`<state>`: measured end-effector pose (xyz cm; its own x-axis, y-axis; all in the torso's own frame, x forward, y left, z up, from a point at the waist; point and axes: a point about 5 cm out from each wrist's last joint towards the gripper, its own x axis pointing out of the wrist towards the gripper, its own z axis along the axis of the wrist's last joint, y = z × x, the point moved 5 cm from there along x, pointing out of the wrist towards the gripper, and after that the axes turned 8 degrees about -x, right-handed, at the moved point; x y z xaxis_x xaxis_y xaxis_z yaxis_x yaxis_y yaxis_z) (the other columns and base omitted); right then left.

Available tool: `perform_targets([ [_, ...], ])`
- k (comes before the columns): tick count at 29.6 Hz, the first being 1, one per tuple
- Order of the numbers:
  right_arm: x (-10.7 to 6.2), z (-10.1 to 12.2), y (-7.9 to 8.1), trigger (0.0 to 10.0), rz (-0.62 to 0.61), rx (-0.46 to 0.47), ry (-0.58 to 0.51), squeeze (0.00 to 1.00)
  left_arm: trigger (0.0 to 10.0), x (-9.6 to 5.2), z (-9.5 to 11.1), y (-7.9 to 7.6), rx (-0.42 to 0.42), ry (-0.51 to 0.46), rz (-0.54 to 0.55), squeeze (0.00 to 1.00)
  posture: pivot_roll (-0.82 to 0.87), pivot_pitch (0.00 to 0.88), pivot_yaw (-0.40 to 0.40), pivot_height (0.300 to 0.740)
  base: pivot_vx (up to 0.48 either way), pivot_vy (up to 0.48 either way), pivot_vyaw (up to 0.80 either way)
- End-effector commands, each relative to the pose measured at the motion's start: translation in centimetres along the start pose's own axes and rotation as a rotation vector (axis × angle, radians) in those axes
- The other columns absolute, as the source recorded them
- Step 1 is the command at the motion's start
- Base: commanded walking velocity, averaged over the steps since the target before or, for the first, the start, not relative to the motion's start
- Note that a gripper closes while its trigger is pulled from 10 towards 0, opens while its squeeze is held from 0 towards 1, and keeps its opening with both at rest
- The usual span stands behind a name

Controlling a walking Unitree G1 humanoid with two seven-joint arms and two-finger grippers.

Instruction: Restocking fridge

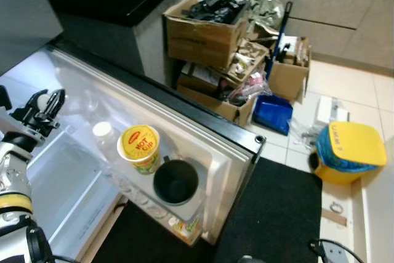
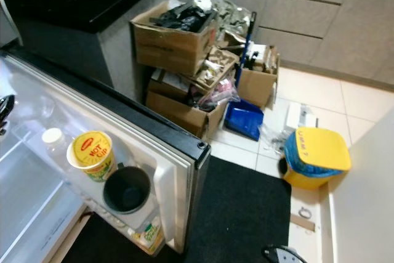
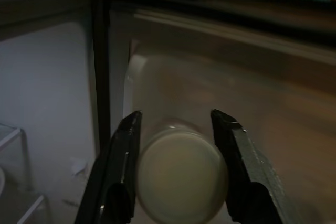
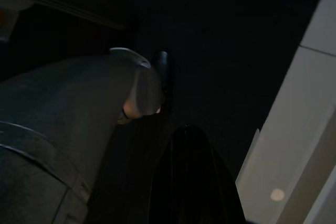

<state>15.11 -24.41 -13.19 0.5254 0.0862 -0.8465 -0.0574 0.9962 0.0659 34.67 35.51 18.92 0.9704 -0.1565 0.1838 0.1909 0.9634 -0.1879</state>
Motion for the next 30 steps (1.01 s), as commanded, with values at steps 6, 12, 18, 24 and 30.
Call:
perform_targets([
  [6,0.0,-0.6,0.5,10.0,0.014,0.004,0.012,0.00,10.0,1.7,0.0,-2.5,0.048,-0.023,-0.096,0.00,-0.05,0.107,0.013,0.740,0.000,0.000,0.23],
  [12,0.0,-0.7,0.7,10.0,0.022,0.012,0.013,0.00,10.0,2.8,-1.7,-5.7,0.032,0.017,-0.215,0.00,-0.05,0.107,0.016,0.740,0.000,0.000,0.00],
  [18,0.1,-0.7,0.9,10.0,0.035,0.017,0.009,0.00,10.0,3.3,-3.0,-7.8,0.020,0.057,-0.305,0.00,-0.05,0.112,0.018,0.740,0.000,0.000,0.00],
  [24,0.1,-0.7,1.3,10.0,0.054,0.009,0.007,0.00,10.0,3.6,-4.3,-9.0,0.106,0.150,-0.359,0.00,-0.05,0.119,0.024,0.740,0.000,0.000,0.00],
  [30,0.2,-0.7,1.9,10.0,0.085,-0.042,0.003,0.00,10.0,3.9,-4.5,-7.6,0.244,0.208,-0.272,0.00,-0.05,0.124,0.025,0.740,0.000,0.000,0.08],
])
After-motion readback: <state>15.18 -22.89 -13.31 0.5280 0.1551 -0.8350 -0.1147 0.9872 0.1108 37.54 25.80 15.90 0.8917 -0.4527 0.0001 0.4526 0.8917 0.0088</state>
